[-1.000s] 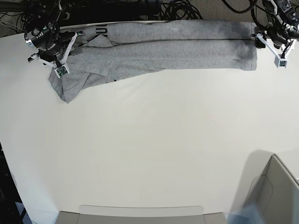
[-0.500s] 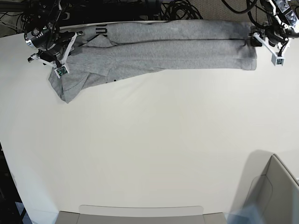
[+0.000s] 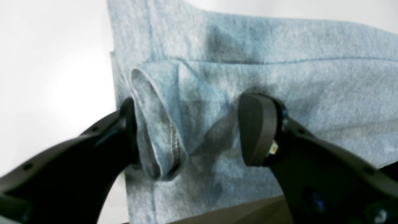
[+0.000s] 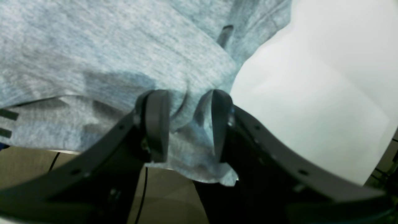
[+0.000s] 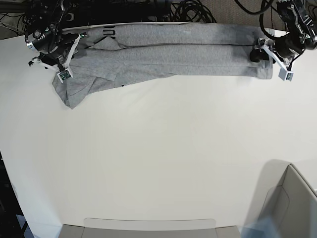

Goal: Fold the T-shirt properly
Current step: 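Regrasp the folded strip end with the left gripper, then pull the strip end with the left gripper to straighten it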

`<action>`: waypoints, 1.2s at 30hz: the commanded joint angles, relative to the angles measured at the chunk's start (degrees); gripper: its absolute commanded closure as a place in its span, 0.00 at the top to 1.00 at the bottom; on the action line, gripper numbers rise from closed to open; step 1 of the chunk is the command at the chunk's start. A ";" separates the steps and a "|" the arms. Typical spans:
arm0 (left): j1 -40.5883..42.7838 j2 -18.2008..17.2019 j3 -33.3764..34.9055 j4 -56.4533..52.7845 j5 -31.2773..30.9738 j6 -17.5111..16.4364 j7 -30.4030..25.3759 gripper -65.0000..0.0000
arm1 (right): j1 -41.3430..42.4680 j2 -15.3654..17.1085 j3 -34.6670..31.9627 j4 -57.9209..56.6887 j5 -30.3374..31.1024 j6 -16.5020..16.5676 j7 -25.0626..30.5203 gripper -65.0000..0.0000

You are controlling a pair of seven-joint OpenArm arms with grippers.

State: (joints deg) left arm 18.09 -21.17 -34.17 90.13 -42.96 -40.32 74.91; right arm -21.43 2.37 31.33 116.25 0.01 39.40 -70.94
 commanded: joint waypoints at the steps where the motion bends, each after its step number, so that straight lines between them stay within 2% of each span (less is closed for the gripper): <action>1: 0.42 -1.03 -0.33 0.38 1.07 0.32 0.82 0.65 | 0.11 0.66 0.18 0.90 0.03 0.60 0.21 0.35; 5: 0.42 -1.03 -3.23 0.38 0.98 0.32 1.44 0.65 | 0.38 0.66 0.18 0.81 0.03 0.60 0.21 0.35; 9: 0.33 -1.03 -7.72 0.73 0.98 0.32 4.95 0.65 | 0.46 0.66 0.18 0.81 0.03 0.60 0.21 0.35; 15: 0.33 -1.03 -11.15 9.26 -0.69 0.32 5.09 0.65 | 0.38 1.01 -2.19 0.81 0.03 0.60 0.21 0.35; 20: 0.24 -1.03 -10.88 9.17 -0.34 0.32 5.09 0.65 | 0.38 0.84 -2.98 0.81 0.03 0.60 0.21 0.35; 28: 0.51 -1.73 -10.53 1.43 -0.25 0.32 3.55 0.65 | 0.38 0.93 -2.98 0.81 0.03 0.60 0.21 0.35; 32: 1.65 -2.44 -5.34 -1.73 -0.25 0.32 0.03 0.65 | 0.38 0.93 -2.98 0.81 -0.05 0.60 0.21 0.35; 36: 1.30 -2.61 -0.51 -10.08 -0.25 0.32 -4.72 0.65 | 0.29 0.93 -2.98 0.90 -0.05 0.60 0.21 0.35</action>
State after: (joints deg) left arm 19.00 -23.53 -35.27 80.66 -45.69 -40.82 67.24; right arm -21.28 2.85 28.21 116.25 -0.10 39.40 -71.00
